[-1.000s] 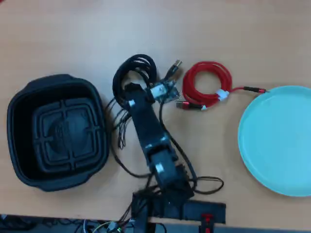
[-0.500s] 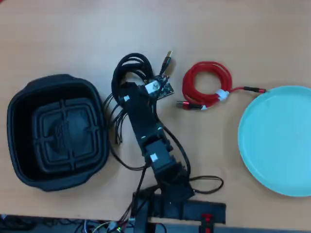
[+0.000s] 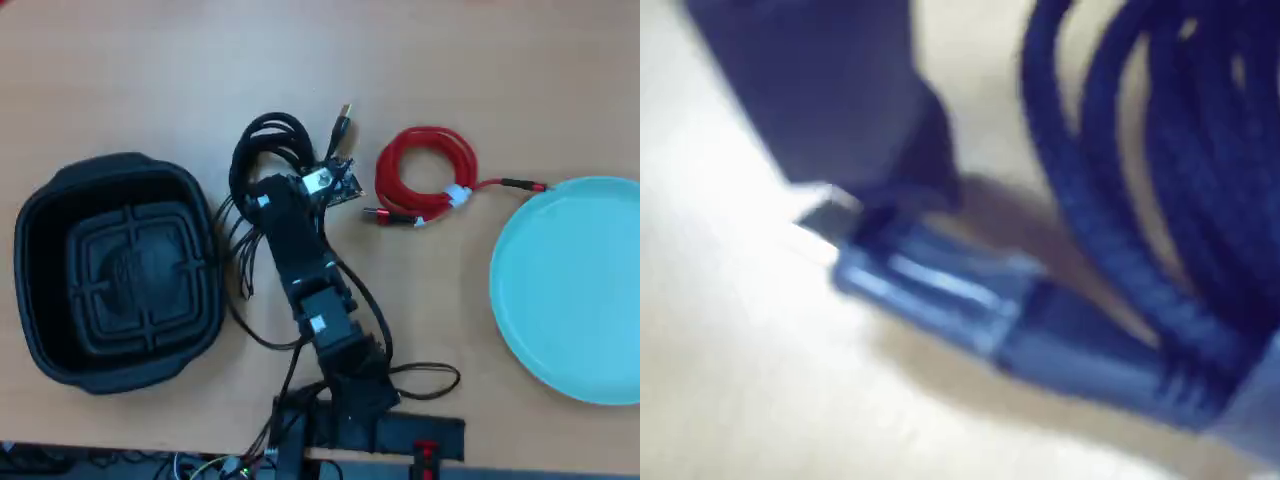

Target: Put a black charging cable in a black bowl and put a red charging cable in a green bowl

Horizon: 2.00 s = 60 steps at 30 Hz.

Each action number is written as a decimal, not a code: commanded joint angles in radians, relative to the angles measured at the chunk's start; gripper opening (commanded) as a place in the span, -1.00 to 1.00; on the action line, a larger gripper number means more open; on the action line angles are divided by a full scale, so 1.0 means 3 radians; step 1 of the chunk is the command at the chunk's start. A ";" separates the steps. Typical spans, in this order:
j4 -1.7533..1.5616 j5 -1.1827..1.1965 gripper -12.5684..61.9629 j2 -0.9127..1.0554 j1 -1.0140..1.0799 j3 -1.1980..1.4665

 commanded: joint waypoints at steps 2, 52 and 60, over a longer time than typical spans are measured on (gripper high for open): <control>0.0123 -0.0046 0.47 0.0005 0.0010 -0.0199; 0.1283 0.0015 -0.83 0.0808 0.0230 -0.2582; 0.1222 0.0092 -0.82 0.1268 -0.0046 -0.2812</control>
